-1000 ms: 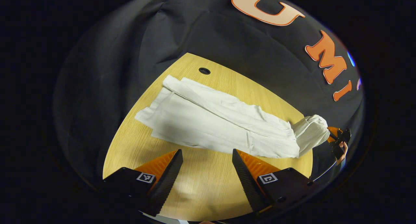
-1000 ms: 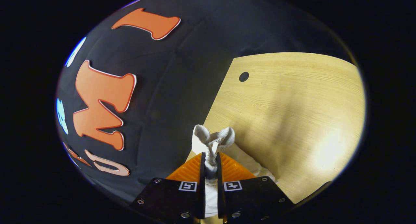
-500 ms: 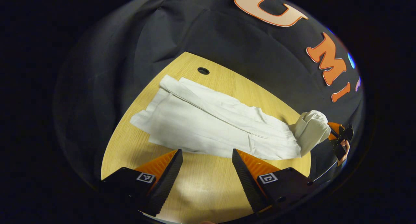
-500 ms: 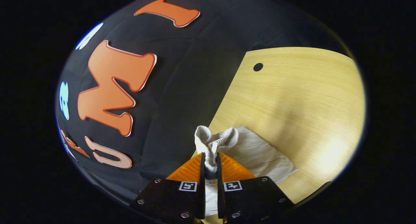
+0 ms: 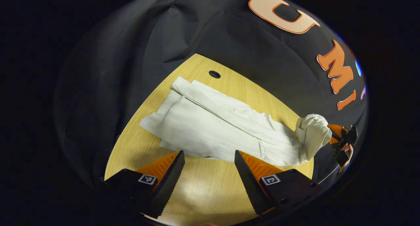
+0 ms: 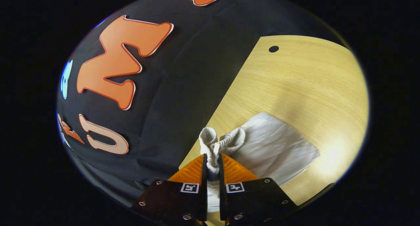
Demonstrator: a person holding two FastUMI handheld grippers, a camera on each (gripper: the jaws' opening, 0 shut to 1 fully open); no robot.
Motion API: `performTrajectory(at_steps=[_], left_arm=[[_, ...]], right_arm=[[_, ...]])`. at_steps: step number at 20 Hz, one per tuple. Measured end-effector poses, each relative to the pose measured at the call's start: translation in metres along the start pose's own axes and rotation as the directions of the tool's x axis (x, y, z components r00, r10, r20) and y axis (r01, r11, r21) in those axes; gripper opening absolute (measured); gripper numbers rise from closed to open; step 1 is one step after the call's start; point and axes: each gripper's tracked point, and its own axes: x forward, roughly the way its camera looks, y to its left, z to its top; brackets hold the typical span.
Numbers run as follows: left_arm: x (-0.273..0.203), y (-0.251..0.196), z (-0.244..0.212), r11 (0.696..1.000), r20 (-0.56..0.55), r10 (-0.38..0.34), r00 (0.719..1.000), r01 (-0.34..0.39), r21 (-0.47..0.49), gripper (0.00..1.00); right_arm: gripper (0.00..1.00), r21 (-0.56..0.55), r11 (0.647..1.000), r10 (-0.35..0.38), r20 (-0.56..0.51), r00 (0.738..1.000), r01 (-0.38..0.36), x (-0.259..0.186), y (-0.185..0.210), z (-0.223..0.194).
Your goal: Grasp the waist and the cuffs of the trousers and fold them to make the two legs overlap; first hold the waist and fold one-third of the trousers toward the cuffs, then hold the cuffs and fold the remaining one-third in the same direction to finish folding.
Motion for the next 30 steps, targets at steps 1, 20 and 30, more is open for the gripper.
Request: performTrajectory(at_steps=[1, 20, 30], left_arm=[[-0.001, 0.000, 0.000, 1.000, -0.003, 0.000, 1.000, 0.000, -0.013, 1.00], [0.018, 0.024, -0.002, 0.925, -0.008, -0.022, 1.000, 0.017, -0.381, 0.99], [0.071, 0.024, 0.021, 0.892, -0.024, 0.003, 1.000, -0.013, -0.451, 0.94]], right_arm=[[0.18, -0.004, 1.000, 0.011, -0.025, 1.000, -0.011, 0.005, -0.001, -0.008], [0.56, -0.095, 0.992, 0.082, -0.035, 0.996, -0.085, -0.028, -0.010, 0.008], [0.57, -0.092, 0.996, 0.025, 0.012, 1.000, -0.024, -0.057, -0.046, 0.036]])
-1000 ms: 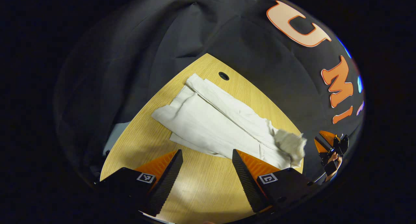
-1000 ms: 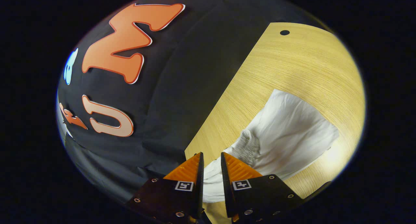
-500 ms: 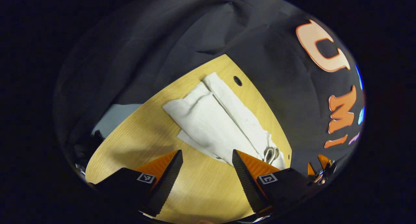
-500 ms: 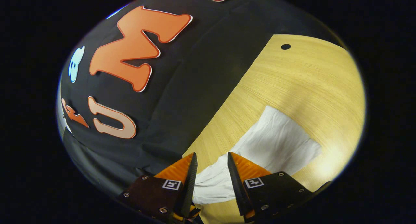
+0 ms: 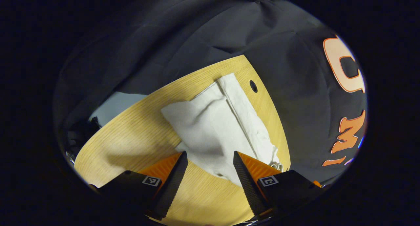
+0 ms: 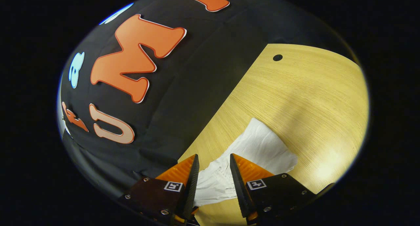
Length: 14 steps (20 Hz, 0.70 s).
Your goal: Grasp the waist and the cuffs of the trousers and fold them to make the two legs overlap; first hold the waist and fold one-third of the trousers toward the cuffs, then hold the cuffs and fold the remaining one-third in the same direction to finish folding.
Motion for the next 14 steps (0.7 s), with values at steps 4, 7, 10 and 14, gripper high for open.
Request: performTrajectory(at_steps=[4, 7, 10, 14], left_arm=[[0.029, -0.011, 0.014, 0.998, 0.034, -0.005, 0.999, 0.002, 0.059, 0.57], [0.037, -0.013, 0.013, 0.998, 0.041, 0.009, 0.999, -0.011, 0.061, 0.17], [0.026, -0.022, 0.015, 0.998, 0.073, -0.005, 0.997, 0.000, 0.067, 0.07], [-0.006, -0.051, 0.022, 0.993, 0.144, -0.046, 0.988, 0.029, 0.117, 0.06]], right_arm=[[0.57, 0.011, 1.000, -0.027, -0.007, 1.000, 0.027, -0.010, -0.015, -0.003], [0.57, 0.025, 0.999, -0.036, -0.001, 0.999, 0.036, -0.017, -0.022, 0.000], [0.57, 0.014, 0.999, -0.031, -0.001, 1.000, 0.031, -0.026, -0.026, 0.006], [0.58, -0.039, 0.998, -0.053, 0.030, 0.998, 0.054, -0.035, -0.038, 0.023]])
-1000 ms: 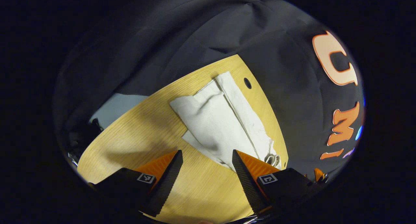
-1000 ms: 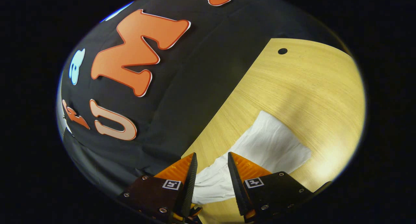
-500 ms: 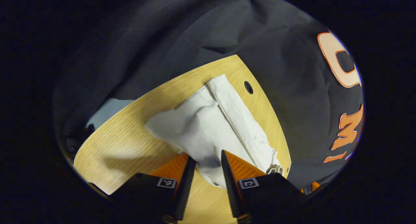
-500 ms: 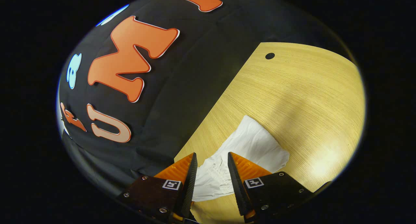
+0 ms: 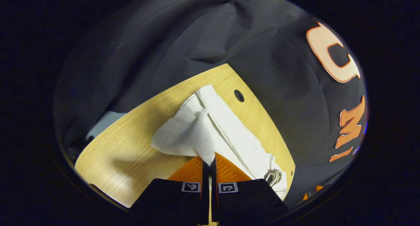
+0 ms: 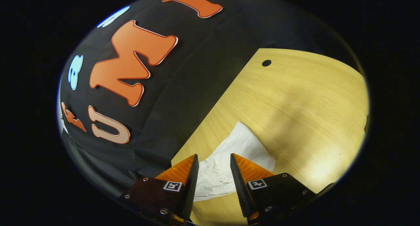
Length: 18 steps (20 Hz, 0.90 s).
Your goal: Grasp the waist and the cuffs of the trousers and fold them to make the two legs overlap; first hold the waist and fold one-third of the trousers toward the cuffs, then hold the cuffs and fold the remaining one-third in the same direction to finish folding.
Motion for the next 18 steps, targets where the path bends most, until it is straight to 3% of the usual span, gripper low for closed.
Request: performTrajectory(at_steps=[2, 3, 4, 7, 18], left_arm=[[-0.013, -0.016, 0.003, 1.000, 0.027, -0.008, 1.000, 0.007, 0.016, 0.06], [-0.018, -0.025, 0.006, 1.000, 0.040, -0.015, 0.999, 0.014, 0.026, 0.06], [-0.025, -0.033, 0.008, 0.999, 0.055, -0.023, 0.998, 0.020, 0.043, 0.08], [-0.044, -0.066, 0.019, 0.991, 0.082, -0.050, 0.995, 0.039, 0.126, 0.06], [-0.091, -0.198, 0.023, 0.941, 0.167, -0.160, 0.973, 0.099, 0.323, 0.06]], right_arm=[[0.67, -0.020, 1.000, -0.005, -0.001, 1.000, 0.005, -0.002, -0.005, 0.006], [0.63, -0.025, 1.000, -0.004, -0.008, 1.000, 0.004, -0.003, -0.008, 0.008], [0.77, -0.018, 1.000, 0.008, -0.019, 1.000, -0.008, -0.005, -0.008, 0.009], [0.90, 0.002, 1.000, 0.028, -0.018, 0.999, -0.028, -0.009, -0.011, 0.019], [0.92, -0.035, 0.999, 0.004, -0.007, 1.000, -0.004, -0.037, -0.055, 0.055]])
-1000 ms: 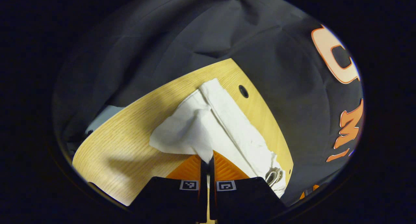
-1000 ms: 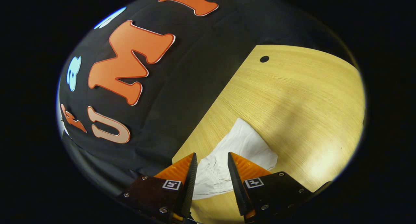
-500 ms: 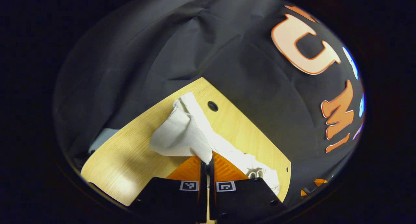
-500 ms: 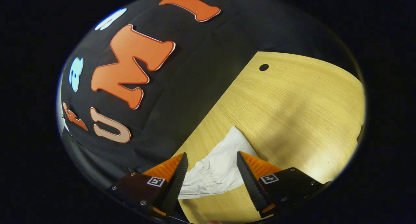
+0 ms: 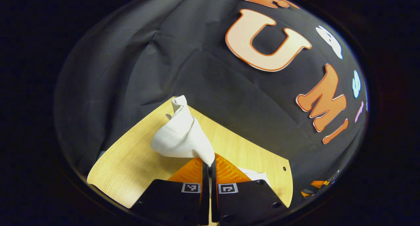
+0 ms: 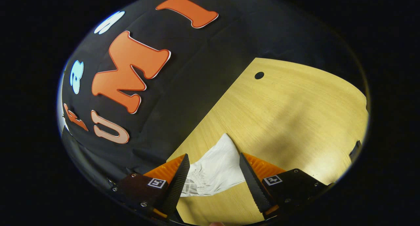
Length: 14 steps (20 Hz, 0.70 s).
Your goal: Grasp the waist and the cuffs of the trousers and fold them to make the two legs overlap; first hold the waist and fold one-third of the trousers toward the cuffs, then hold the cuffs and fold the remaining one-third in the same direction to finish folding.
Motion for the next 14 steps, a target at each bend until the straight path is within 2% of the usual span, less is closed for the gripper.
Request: performTrajectory(at_steps=[7, 14], left_arm=[[0.007, -0.090, -0.003, 0.994, 0.011, -0.053, 0.999, 0.052, 0.099, 0.06], [0.018, -0.167, -0.027, 0.985, -0.004, -0.100, 0.995, 0.100, 0.142, 0.06]], right_arm=[[0.92, -0.012, 1.000, -0.008, 0.016, 1.000, 0.008, -0.019, -0.026, 0.021], [0.92, 0.005, 1.000, -0.007, 0.019, 1.000, 0.007, -0.035, -0.057, 0.045]])
